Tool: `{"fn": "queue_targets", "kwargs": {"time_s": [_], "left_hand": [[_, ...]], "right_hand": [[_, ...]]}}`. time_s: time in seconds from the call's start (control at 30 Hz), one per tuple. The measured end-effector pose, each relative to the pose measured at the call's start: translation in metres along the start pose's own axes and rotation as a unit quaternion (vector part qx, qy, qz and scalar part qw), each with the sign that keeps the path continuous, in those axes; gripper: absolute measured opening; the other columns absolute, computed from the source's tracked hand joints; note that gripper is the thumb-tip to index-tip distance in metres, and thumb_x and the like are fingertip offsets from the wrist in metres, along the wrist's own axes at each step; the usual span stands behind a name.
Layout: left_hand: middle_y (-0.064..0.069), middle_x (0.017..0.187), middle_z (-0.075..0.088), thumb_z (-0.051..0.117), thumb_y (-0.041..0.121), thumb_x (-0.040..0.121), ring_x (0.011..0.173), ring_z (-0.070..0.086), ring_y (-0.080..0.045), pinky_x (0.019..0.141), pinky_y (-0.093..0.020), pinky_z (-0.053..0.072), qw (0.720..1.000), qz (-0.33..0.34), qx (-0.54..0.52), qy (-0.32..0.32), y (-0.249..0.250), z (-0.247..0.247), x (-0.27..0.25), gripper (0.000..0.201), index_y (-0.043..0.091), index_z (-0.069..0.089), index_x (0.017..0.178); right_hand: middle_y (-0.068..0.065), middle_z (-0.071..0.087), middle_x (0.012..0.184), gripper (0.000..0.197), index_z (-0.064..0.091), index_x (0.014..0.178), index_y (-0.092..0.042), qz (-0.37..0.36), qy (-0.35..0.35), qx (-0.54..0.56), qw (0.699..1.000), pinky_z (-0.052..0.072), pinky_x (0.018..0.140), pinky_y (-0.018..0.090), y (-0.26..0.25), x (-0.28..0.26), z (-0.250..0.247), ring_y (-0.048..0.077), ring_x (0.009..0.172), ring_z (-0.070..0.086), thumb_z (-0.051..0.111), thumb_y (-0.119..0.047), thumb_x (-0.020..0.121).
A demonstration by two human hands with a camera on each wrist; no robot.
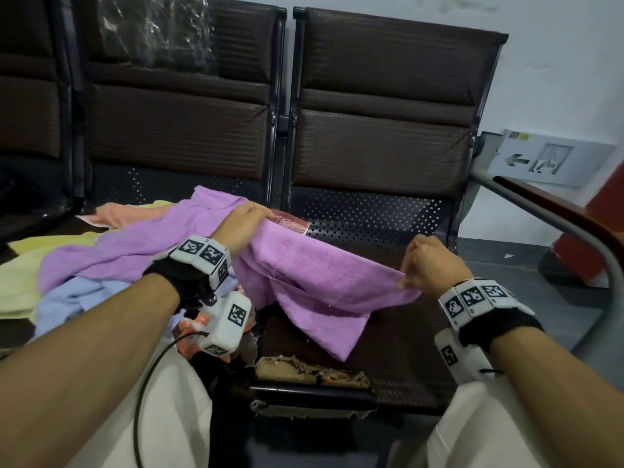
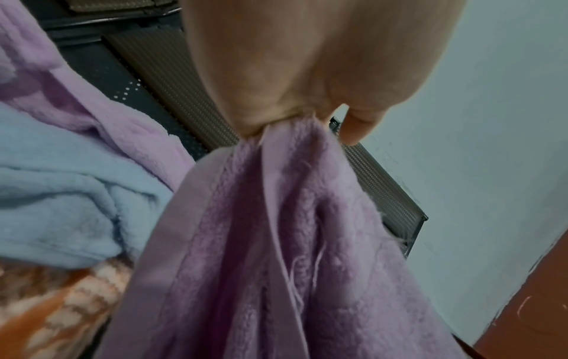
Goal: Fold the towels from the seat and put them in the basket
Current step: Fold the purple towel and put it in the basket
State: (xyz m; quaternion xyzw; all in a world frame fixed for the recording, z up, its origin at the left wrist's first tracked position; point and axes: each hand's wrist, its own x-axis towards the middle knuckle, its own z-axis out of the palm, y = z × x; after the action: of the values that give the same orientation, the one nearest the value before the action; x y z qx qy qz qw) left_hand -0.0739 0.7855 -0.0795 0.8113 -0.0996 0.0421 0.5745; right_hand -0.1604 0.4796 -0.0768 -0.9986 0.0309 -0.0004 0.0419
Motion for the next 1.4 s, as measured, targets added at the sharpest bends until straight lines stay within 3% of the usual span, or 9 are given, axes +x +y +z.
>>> {"fn": "queue_targets", "kwargs": {"time_s": [0.07, 0.17, 0.27, 0.47, 0.67, 0.9, 1.13, 1.23, 1.4], "left_hand": [[-0.007, 0.113, 0.062, 0.036, 0.0, 0.089, 0.114, 0.05, -0.015, 0.103, -0.025, 0.032, 1.0, -0.005, 0.024, -0.013, -0.003, 0.001, 0.001, 0.029, 0.01, 0.063, 0.09], [-0.009, 0.117, 0.061, 0.037, -0.002, 0.091, 0.115, 0.051, -0.02, 0.101, -0.025, 0.034, 0.993, 0.001, 0.112, -0.036, -0.013, 0.001, 0.001, 0.029, 0.007, 0.063, 0.103], [-0.008, 0.11, 0.063, 0.047, 0.001, 0.092, 0.102, 0.056, -0.019, 0.091, -0.022, 0.038, 0.982, 0.062, 0.177, -0.025, -0.022, -0.007, -0.002, 0.022, 0.005, 0.063, 0.107], [-0.01, 0.09, 0.071, 0.062, 0.002, 0.083, 0.08, 0.059, -0.015, 0.068, -0.015, 0.036, 0.951, 0.094, 0.295, -0.005, -0.018, -0.019, -0.006, 0.018, 0.009, 0.072, 0.097], [-0.008, 0.084, 0.068, 0.063, 0.005, 0.085, 0.081, 0.057, -0.018, 0.073, -0.021, 0.036, 0.96, 0.076, 0.256, 0.09, 0.01, -0.027, -0.02, 0.013, 0.012, 0.072, 0.092], [-0.006, 0.09, 0.072, 0.064, 0.003, 0.083, 0.085, 0.062, -0.017, 0.08, -0.024, 0.046, 0.967, 0.115, 0.192, 0.125, 0.07, -0.037, -0.039, 0.018, 0.013, 0.074, 0.094], [-0.002, 0.087, 0.07, 0.064, 0.0, 0.081, 0.082, 0.06, -0.011, 0.075, -0.022, 0.044, 0.967, 0.188, 0.131, 0.107, 0.129, -0.06, -0.045, 0.022, 0.014, 0.074, 0.096], [-0.007, 0.089, 0.07, 0.064, 0.001, 0.082, 0.082, 0.059, -0.014, 0.081, -0.032, 0.048, 0.971, 0.195, 0.065, 0.123, 0.147, -0.073, -0.038, 0.022, 0.016, 0.072, 0.095], [-0.008, 0.08, 0.068, 0.067, 0.003, 0.081, 0.074, 0.058, -0.013, 0.073, -0.026, 0.046, 0.975, 0.175, 0.095, 0.1, 0.134, -0.07, -0.023, 0.017, 0.016, 0.072, 0.09]], "right_hand": [[-0.004, 0.048, 0.103, 0.02, 0.07, 0.08, -0.02, 0.006, -0.013, 0.001, 1.0, 0.047, 0.091, 0.032, 0.001, 0.002, 0.002, 0.012, 0.1, 0.049, 0.082, -0.031, 0.069], [-0.001, 0.053, 0.092, 0.02, 0.061, 0.073, -0.021, 0.031, -0.009, 0.016, 0.999, 0.046, 0.076, 0.029, 0.004, 0.003, 0.004, 0.016, 0.086, 0.054, 0.079, -0.03, 0.072], [0.001, 0.06, 0.081, 0.017, 0.059, 0.076, -0.019, 0.052, 0.009, 0.071, 0.996, 0.04, 0.069, 0.026, 0.007, 0.001, 0.006, 0.02, 0.083, 0.059, 0.075, -0.026, 0.077], [0.007, 0.07, 0.093, 0.012, 0.074, 0.094, -0.02, 0.077, 0.078, 0.157, 0.981, 0.044, 0.078, 0.026, 0.01, 0.002, 0.004, 0.022, 0.092, 0.061, 0.066, -0.021, 0.085], [-0.003, 0.064, 0.072, 0.016, 0.076, 0.087, -0.017, 0.117, 0.25, 0.302, 0.913, 0.036, 0.068, 0.02, 0.0, 0.001, -0.025, 0.013, 0.075, 0.057, 0.074, -0.032, 0.079], [-0.001, 0.064, 0.076, 0.015, 0.07, 0.087, -0.016, 0.103, 0.361, 0.419, 0.827, 0.038, 0.067, 0.022, -0.012, -0.018, -0.073, 0.013, 0.074, 0.058, 0.073, -0.029, 0.08], [-0.001, 0.061, 0.081, 0.013, 0.071, 0.095, -0.008, 0.065, 0.416, 0.402, 0.814, 0.031, 0.063, 0.002, -0.013, -0.047, -0.128, 0.012, 0.079, 0.056, 0.064, -0.015, 0.086], [-0.001, 0.062, 0.081, 0.015, 0.072, 0.096, -0.01, 0.059, 0.439, 0.411, 0.797, 0.034, 0.066, 0.006, -0.014, -0.052, -0.153, 0.012, 0.081, 0.056, 0.066, -0.019, 0.085], [0.009, 0.071, 0.092, 0.019, 0.073, 0.098, -0.01, 0.104, 0.439, 0.396, 0.799, 0.037, 0.075, 0.016, -0.008, -0.039, -0.139, 0.015, 0.083, 0.058, 0.068, -0.021, 0.084]]}}
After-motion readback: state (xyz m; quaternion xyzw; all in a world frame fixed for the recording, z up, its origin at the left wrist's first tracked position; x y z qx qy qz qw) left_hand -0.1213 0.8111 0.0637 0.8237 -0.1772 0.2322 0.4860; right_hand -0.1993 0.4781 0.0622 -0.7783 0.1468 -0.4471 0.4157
